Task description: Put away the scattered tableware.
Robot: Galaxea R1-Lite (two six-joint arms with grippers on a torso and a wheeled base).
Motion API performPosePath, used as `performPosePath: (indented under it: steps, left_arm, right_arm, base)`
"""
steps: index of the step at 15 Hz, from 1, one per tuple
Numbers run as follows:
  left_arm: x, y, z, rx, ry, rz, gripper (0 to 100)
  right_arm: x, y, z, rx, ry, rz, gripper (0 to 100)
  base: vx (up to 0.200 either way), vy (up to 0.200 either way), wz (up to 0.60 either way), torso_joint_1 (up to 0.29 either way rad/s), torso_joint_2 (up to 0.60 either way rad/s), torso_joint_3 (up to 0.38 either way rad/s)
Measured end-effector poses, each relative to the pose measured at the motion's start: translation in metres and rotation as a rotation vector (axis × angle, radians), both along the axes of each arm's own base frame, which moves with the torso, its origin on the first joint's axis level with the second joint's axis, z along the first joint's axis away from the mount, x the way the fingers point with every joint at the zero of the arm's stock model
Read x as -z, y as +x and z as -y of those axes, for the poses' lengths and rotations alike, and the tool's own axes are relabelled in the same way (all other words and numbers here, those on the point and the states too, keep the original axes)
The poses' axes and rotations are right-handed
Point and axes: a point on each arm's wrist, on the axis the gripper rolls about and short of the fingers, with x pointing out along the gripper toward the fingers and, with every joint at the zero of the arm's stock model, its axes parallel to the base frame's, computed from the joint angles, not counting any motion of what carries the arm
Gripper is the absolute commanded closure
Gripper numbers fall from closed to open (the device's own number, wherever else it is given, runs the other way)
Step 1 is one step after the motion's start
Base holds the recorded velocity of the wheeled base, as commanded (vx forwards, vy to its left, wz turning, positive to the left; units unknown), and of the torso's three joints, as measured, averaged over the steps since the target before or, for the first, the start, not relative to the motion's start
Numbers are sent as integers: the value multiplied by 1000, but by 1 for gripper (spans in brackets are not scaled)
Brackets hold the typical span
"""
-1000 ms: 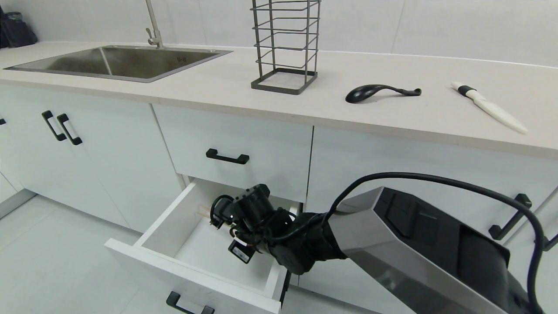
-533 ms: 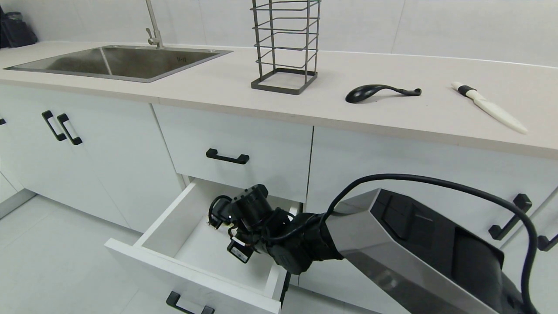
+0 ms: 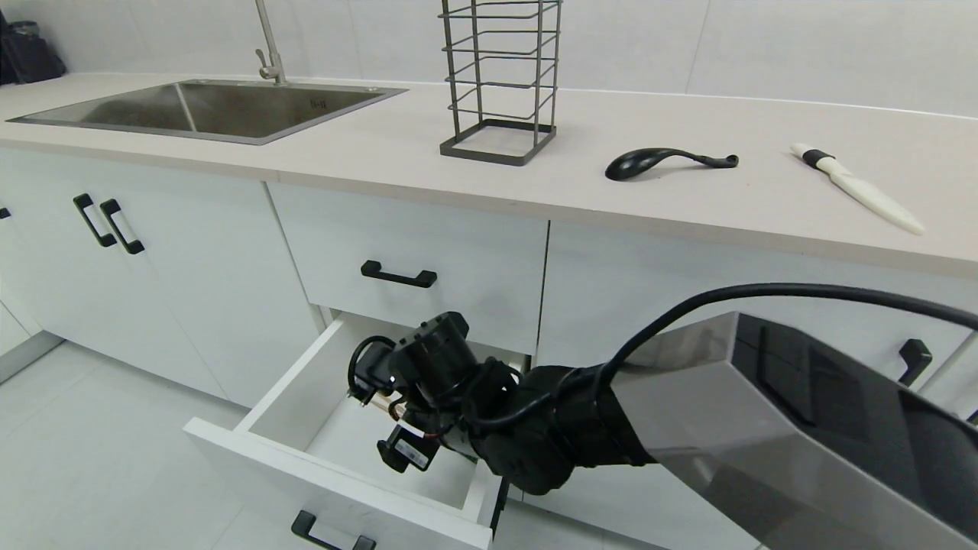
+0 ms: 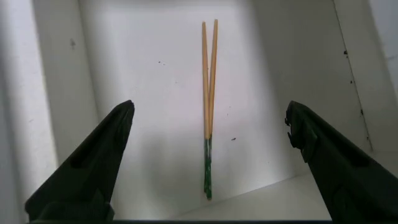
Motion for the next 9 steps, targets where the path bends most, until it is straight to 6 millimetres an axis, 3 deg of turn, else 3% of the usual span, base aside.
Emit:
performPosePath:
  steps: [5,9]
  left_arm:
    - [0,0,0,0,0,0,0]
    - [0,0,0,0,0,0,0]
  right_arm:
    - [-40,-29,24,-43,72,28,0]
    - [-53,-56,63,-127,152,16,0]
  base:
    - [0,0,0,0,0,0]
    - [0,0,0,0,0,0]
